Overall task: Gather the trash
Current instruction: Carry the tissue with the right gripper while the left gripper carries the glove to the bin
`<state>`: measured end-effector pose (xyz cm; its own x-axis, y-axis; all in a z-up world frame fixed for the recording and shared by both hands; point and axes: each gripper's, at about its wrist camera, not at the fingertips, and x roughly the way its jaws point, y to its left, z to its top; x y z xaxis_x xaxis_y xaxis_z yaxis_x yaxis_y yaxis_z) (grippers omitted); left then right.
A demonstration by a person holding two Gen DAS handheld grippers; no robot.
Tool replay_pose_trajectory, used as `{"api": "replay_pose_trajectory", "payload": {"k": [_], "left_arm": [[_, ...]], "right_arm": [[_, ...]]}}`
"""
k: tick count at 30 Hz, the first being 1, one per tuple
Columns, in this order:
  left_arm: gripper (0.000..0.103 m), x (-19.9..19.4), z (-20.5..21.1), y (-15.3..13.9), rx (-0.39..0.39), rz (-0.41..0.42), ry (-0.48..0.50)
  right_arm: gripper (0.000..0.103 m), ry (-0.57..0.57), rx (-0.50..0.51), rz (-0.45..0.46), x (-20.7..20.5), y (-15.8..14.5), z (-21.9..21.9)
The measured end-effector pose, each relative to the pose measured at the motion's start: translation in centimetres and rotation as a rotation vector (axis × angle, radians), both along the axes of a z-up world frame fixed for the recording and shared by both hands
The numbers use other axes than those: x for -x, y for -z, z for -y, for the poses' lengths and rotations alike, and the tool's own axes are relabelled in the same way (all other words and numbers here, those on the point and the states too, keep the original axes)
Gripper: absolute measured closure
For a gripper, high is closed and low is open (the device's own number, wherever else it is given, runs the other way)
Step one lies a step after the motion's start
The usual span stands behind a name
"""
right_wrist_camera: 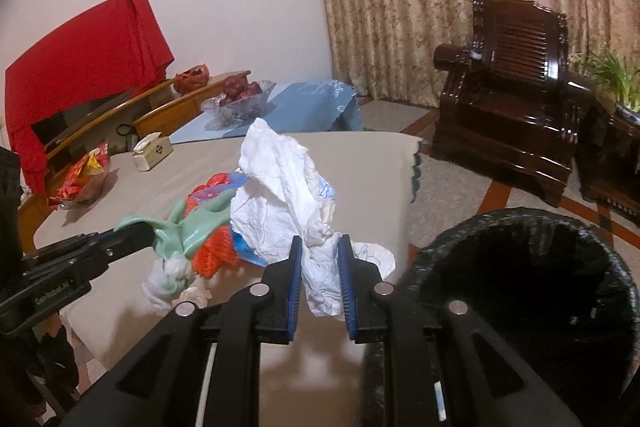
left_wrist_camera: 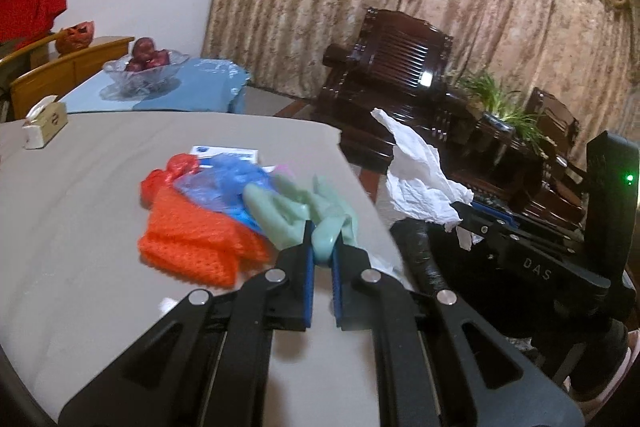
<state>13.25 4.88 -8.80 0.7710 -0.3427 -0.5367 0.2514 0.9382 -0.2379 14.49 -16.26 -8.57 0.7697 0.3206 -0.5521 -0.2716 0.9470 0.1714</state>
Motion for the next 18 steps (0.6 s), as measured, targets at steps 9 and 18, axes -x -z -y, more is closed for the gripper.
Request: {"api": "replay_pose_trajectory", "payload": {"k": [9, 18], "left_arm": [[0.097, 0.1, 4.7, -1.0, 0.014, 0.023, 0.106], [0.097, -0.8, 10.8, 0.0, 0.021, 0.013, 0.218]], "right_arm": [[0.085, 0.107, 0.012, 0.013, 2.5, -1.2, 4.8], [0.085, 0.265, 0.030, -0.015, 5.4, -0.3, 11.2]]}}
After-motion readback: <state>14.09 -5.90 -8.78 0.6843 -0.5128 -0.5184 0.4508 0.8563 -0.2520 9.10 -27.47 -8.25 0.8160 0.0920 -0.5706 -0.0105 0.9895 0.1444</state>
